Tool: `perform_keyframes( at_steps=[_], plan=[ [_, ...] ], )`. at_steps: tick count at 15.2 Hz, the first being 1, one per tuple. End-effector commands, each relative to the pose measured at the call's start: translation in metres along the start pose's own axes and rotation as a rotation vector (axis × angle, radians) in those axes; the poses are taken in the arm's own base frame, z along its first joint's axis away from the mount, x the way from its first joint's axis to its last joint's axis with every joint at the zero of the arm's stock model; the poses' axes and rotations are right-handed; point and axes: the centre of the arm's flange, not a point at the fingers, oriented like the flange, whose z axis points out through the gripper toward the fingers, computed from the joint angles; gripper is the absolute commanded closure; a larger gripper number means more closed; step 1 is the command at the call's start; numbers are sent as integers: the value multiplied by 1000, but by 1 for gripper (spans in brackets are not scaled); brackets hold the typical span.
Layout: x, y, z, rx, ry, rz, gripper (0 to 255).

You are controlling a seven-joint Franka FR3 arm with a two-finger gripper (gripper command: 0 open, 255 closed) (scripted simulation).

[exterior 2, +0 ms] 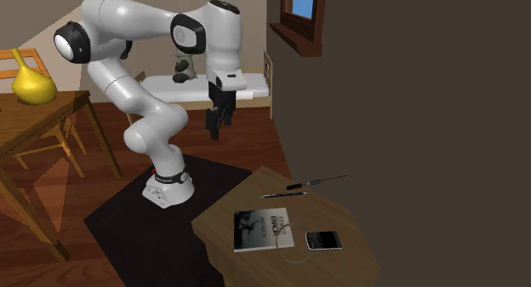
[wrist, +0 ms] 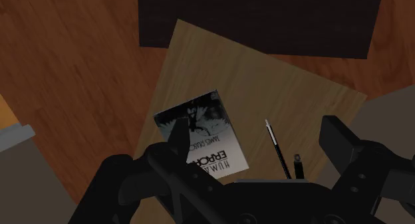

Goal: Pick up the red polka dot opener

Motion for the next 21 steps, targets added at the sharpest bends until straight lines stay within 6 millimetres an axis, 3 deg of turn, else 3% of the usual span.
perform_keyframes(
  at_steps=[1, 11, 21],
  plan=[
    [0, 0, 0, 0, 0, 0, 0],
    [105, 5, 72, 166, 41, -122, 0],
    [212, -14, 139, 332, 82, -244, 0]
  ],
)
